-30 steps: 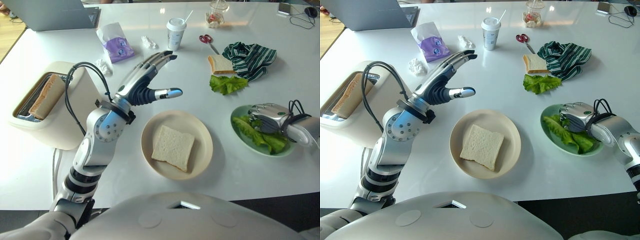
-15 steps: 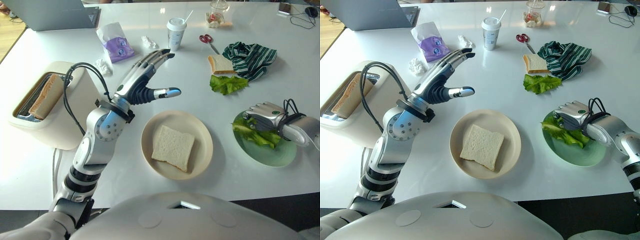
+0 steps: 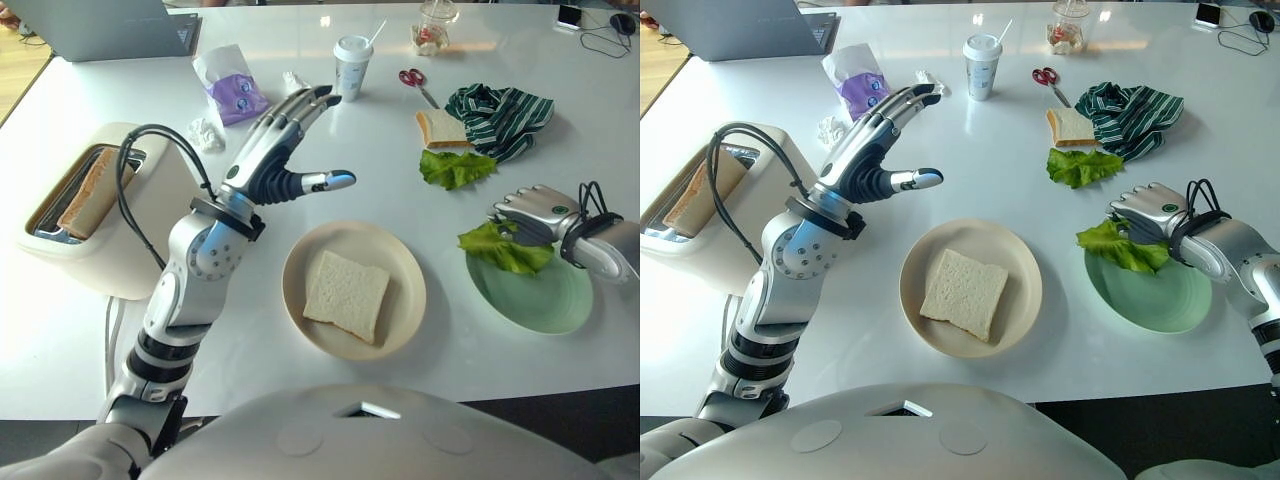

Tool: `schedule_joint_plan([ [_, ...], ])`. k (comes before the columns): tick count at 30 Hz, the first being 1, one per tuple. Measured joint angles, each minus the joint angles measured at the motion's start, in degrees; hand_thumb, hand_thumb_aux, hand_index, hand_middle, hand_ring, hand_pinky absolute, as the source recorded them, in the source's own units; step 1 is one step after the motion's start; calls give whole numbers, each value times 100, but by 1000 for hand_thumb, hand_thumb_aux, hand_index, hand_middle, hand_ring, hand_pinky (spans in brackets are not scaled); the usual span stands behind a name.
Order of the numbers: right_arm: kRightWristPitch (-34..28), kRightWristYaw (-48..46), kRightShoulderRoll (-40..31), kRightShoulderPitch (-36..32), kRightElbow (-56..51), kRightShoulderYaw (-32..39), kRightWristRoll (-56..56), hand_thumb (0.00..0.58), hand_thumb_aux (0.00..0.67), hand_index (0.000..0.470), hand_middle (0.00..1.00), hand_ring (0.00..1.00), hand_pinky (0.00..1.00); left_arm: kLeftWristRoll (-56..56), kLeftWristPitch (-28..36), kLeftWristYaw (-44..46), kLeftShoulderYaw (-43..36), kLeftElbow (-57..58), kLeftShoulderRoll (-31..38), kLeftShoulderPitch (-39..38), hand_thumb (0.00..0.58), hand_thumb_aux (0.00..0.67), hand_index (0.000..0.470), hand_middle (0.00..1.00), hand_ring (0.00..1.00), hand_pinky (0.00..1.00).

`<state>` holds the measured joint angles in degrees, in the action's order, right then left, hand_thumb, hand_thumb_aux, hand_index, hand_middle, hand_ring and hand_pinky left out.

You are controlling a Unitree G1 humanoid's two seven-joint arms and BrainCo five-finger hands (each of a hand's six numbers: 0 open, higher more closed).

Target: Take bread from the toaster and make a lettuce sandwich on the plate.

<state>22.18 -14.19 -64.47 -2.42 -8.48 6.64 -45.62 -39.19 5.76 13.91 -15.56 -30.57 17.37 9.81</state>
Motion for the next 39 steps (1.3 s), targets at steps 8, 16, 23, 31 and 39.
schedule_joint_plan([
  [8,242,-449,-42,149,655,-616,1100,580,670,470,1000,1000,1000,61,-153,-113,244,217,5,46,0,0,0,0,0,0],
  [16,365,-1062,55,16,1645,-811,1873,580,670,470,1000,1000,1000,131,-307,-250,355,576,-2,133,0,0,0,0,0,0],
  [23,326,-1560,406,-255,2351,-580,2258,580,670,470,1000,1000,1000,216,-397,-398,458,860,-19,280,0,0,0,0,0,0],
  [31,335,-2259,796,-726,2940,-8,2558,580,670,470,1000,1000,1000,220,-420,-511,475,1036,-56,406,0,0,0,0,0,0],
  [39,325,-2392,1503,-1395,2923,546,2301,580,670,470,1000,1000,1000,216,-502,-629,423,1314,-78,570,0,0,0,0,0,0],
])
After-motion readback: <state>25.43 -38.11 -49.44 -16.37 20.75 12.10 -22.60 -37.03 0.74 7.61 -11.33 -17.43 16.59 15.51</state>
